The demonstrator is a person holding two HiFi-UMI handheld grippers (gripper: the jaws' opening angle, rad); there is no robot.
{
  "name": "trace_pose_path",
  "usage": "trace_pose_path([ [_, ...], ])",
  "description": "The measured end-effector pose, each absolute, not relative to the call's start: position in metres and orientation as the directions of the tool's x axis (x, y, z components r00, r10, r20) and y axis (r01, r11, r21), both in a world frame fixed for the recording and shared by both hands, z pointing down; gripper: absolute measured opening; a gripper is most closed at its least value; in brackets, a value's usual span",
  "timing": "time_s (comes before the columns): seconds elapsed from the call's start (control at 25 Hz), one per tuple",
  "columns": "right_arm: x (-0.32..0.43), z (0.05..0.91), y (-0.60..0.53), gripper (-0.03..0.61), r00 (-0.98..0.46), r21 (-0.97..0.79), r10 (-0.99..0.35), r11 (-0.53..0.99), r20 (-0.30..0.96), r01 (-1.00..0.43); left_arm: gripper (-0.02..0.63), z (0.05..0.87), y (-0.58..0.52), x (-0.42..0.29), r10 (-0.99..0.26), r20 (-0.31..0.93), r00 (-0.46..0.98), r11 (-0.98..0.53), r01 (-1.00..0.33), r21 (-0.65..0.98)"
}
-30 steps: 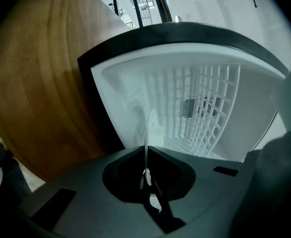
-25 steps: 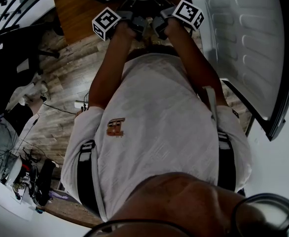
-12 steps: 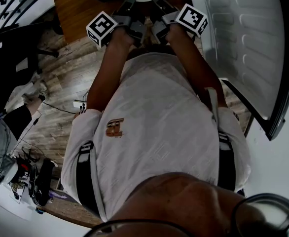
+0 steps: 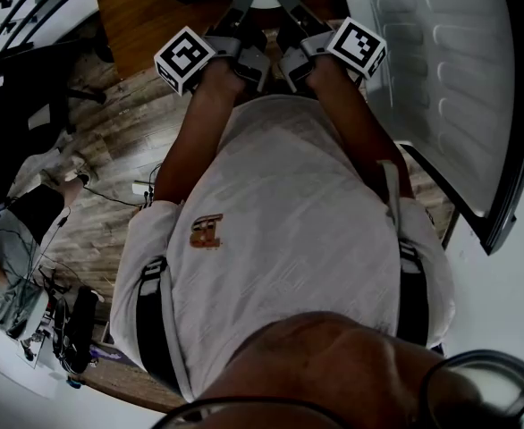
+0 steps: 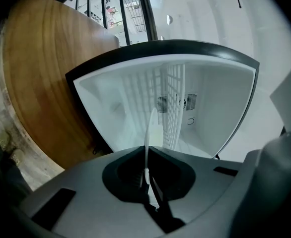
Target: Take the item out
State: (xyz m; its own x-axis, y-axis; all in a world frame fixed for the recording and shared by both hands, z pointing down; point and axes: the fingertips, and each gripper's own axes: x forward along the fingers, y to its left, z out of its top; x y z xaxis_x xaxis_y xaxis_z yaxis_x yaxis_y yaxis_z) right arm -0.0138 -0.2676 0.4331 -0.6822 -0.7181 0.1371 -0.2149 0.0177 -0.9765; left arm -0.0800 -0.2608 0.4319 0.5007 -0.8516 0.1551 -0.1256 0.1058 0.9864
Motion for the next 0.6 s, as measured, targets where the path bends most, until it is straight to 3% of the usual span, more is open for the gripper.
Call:
trace_pose_path([
  [0.6,-0.018,0.429,-0.277,0.048,-0.697,-0.978,-0.708,0.046,0.114,-0.206,0.029,0.424,-0.271,-0.083,-0.848,0.138,0.512,0.083,-0.129,0.988],
])
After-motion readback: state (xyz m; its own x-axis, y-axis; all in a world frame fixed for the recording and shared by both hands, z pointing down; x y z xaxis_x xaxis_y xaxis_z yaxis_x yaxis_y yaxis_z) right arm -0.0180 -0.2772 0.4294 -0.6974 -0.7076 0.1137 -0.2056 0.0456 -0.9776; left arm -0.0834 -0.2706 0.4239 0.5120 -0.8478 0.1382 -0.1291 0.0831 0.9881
